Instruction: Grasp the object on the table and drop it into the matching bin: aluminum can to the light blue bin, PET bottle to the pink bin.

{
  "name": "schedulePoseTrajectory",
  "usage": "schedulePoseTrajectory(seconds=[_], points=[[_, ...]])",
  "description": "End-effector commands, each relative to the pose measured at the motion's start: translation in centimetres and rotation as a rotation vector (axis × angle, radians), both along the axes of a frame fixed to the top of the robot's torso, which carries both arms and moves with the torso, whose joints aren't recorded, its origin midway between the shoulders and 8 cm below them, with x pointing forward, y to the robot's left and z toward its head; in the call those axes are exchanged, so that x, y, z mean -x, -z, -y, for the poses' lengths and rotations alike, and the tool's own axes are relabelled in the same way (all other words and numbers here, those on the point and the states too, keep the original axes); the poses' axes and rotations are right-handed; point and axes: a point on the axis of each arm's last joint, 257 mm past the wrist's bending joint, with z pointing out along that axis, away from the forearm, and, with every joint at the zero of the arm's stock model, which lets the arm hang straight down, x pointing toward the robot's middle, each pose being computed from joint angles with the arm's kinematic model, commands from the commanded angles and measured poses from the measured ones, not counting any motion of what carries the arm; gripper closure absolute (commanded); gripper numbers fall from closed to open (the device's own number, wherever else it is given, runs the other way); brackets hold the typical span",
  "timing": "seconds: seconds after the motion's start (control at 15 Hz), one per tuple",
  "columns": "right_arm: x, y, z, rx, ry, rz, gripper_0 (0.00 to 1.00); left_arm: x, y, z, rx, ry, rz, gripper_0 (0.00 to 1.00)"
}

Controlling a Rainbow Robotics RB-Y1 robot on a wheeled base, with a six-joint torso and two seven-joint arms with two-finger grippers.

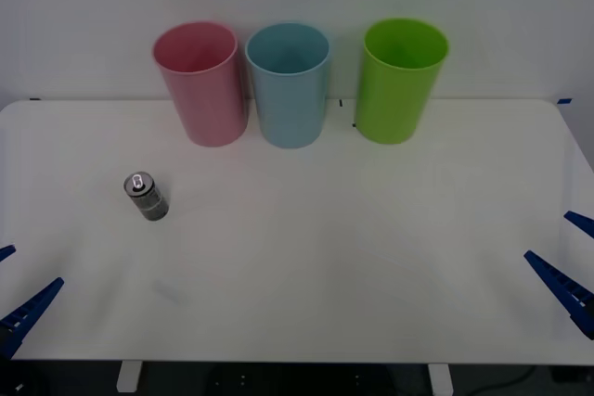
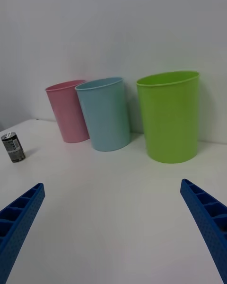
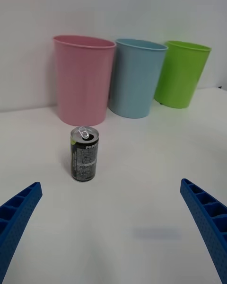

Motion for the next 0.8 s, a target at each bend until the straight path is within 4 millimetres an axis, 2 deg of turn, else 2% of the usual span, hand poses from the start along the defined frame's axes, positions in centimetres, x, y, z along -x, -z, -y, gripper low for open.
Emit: schedulePoseTrajectory(seconds=[0.07,0.27,0.47,0.8], points=[[0.0,0.0,0.0,0.000,0.000,0.000,0.00,-0.2,1.1,-0.5,-0.031,-0.028,-0.019,0.00],[0.0,0.0,0.0,0.000,0.000,0.000,0.00,-1.4,3.0,-0.7,-0.058,-0.090,-0.041,0.00],[0.0,0.0,0.0,0.000,0.000,0.000,0.00,-2.1,4.0,-0.4,-0.049,-0.136,-0.039,0.00],[0.0,0.0,0.0,0.000,0.000,0.000,0.00,-5.0,6.2,1.1,-0.011,-0.223,-0.051,0.00]])
